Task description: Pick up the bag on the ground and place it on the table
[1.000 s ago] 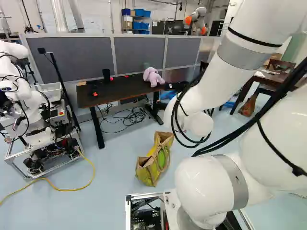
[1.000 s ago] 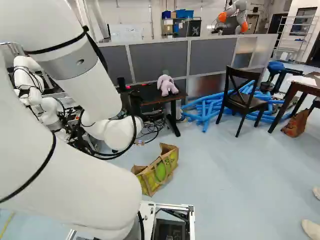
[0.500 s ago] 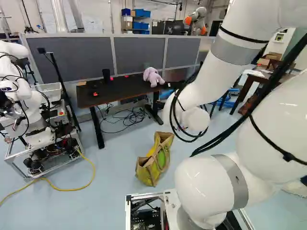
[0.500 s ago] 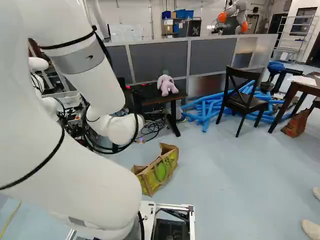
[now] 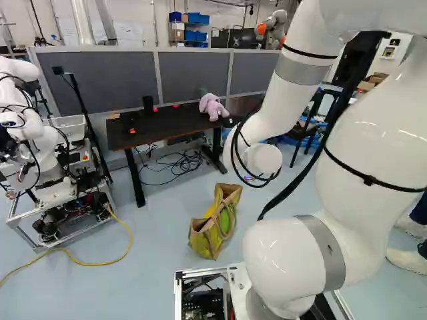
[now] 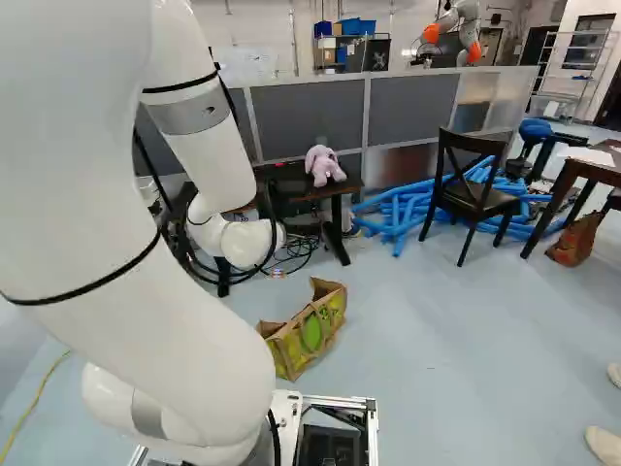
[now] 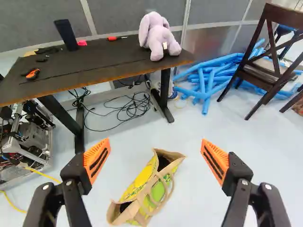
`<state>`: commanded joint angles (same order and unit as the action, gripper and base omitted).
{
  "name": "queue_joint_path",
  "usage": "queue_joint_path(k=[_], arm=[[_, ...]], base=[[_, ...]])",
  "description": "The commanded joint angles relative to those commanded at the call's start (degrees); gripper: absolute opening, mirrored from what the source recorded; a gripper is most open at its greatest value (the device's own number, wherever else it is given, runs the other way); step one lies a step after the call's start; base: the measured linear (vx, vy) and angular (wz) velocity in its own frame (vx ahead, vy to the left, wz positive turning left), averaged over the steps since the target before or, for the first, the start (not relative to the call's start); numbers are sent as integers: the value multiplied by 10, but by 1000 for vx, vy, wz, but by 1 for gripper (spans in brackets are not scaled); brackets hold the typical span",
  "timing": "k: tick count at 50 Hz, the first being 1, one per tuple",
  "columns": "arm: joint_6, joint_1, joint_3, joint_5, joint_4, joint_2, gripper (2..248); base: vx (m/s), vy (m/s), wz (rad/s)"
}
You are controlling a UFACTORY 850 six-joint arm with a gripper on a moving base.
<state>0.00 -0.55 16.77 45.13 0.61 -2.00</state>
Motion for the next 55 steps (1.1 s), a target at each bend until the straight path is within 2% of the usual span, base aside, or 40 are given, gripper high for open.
queue_joint_path(k=[55], arm=[[0,4,125,-95,52,-192,247]], base=[[0,0,0]])
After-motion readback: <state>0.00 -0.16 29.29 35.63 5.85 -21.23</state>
